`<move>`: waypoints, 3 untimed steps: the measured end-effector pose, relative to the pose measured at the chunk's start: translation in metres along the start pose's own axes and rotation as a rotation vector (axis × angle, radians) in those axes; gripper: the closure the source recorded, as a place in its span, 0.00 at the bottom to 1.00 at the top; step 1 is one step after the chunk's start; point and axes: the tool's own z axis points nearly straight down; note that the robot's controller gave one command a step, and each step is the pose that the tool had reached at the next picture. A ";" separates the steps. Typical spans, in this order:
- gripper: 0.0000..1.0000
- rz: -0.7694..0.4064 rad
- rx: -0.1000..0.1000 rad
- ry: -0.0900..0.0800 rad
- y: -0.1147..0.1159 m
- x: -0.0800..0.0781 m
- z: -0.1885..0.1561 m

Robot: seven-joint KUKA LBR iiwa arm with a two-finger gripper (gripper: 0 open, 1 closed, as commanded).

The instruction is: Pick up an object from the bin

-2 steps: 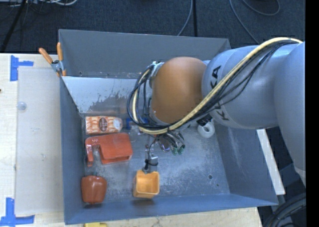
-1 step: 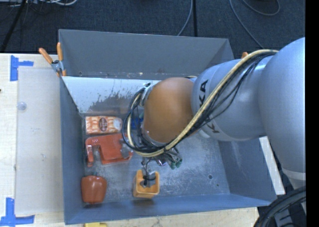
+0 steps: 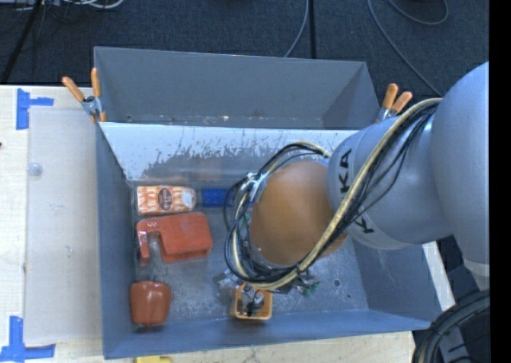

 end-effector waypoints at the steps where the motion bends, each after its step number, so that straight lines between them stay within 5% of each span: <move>1: 1.00 0.001 0.000 0.000 0.000 0.000 0.000; 2: 1.00 0.022 -0.002 0.001 -0.010 0.008 -0.079; 3: 1.00 0.023 -0.002 0.001 -0.010 0.008 -0.079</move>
Offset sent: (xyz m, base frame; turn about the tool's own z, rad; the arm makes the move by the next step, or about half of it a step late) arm 0.0013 -0.0127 0.0795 0.0162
